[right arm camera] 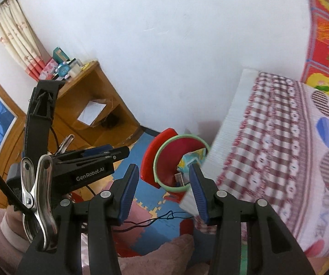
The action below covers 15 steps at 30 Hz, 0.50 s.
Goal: Collect trash
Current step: 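Move both grippers away from the bucket back toward the bed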
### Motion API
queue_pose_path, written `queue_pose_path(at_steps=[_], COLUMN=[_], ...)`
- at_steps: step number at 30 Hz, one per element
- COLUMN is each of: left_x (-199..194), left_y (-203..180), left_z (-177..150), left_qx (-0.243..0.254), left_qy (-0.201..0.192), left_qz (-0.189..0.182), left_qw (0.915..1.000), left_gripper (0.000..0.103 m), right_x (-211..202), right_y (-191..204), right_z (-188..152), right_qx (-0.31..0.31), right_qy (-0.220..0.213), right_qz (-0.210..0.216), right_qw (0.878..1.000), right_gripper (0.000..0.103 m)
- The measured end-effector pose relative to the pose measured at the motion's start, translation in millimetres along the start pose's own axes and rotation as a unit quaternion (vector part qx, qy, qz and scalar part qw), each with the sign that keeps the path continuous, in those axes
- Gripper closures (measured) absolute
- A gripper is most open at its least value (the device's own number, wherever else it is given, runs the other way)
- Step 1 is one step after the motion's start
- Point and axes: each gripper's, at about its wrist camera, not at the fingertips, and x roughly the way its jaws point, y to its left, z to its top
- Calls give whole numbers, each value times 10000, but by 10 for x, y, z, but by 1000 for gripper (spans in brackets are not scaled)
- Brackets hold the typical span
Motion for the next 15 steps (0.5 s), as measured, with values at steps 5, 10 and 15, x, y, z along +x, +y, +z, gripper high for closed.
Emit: queue_pose_path(at_steps=[5, 10, 15], left_x=[-207, -330, -430], left_y=[-335, -714, -1124], left_z=[-117, -244, -352], left_qx=[219, 480, 758], left_qy=[-77, -128, -145], left_qz=[-154, -315, -530], left_qw=[9996, 9983, 9956], left_gripper=[67, 67, 67], right_x=[-409, -756, -1093], right_y=[-146, -350, -607], right_z=[-176, -355, -557], right_qx=[66, 234, 512], right_qy=[-297, -507, -699], right_qz=[-156, -336, -584], right_qw=[9994, 9979, 9945], right_gripper=[56, 56, 56])
